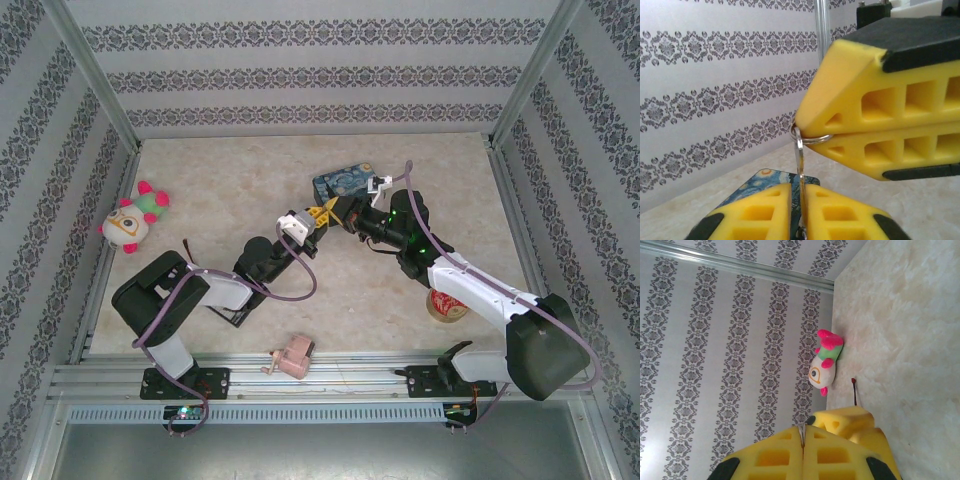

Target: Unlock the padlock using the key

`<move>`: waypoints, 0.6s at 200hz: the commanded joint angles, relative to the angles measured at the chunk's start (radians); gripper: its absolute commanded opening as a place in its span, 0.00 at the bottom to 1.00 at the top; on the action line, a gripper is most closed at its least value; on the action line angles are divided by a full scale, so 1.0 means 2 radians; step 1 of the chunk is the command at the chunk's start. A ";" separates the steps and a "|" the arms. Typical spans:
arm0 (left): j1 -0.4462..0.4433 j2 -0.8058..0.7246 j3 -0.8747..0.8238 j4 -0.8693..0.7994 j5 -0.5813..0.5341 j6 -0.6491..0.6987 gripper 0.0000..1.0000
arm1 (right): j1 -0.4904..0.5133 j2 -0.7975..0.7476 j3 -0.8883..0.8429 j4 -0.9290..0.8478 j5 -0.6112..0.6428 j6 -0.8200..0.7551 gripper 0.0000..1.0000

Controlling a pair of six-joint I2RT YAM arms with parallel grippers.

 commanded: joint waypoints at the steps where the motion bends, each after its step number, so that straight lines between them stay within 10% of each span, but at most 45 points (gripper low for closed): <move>1: -0.001 0.002 0.005 0.025 0.000 0.005 0.03 | 0.007 -0.002 -0.005 0.016 -0.004 0.005 0.00; 51: 0.015 -0.067 -0.037 -0.036 -0.006 0.038 0.00 | -0.003 -0.010 0.004 -0.016 -0.015 -0.024 0.01; 120: 0.055 -0.302 0.052 -0.680 0.078 0.139 0.00 | -0.023 -0.076 0.049 -0.146 -0.037 -0.242 0.39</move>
